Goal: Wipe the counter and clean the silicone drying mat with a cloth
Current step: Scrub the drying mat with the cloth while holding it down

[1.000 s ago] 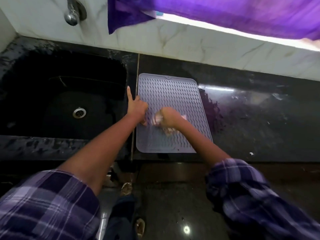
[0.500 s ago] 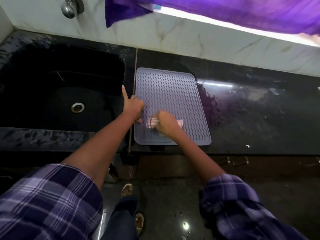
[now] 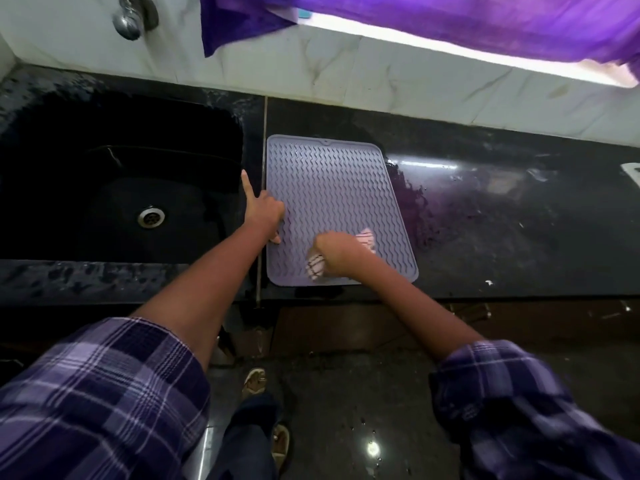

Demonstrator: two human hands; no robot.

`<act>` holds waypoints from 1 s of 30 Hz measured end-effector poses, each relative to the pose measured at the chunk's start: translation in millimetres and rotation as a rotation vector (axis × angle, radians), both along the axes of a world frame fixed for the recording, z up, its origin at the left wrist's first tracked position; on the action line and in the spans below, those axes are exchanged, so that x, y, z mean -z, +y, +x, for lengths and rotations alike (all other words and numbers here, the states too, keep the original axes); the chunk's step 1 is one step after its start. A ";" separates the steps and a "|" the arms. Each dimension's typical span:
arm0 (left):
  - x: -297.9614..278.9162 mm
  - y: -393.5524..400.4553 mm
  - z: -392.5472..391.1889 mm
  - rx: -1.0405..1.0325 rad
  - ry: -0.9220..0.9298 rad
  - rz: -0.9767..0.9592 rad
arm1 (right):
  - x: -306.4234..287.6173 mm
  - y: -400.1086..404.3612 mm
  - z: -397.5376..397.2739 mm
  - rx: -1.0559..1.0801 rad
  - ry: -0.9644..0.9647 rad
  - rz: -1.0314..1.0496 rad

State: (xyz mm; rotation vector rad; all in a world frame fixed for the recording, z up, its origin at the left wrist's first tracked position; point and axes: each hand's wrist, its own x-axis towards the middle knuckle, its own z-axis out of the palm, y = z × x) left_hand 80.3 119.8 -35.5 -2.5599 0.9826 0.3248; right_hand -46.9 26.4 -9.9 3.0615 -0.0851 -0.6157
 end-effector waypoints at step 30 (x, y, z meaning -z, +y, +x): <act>5.6 -1.8 -1.0 0.017 -0.030 0.029 | 13.9 -8.2 -3.1 0.116 0.030 -0.098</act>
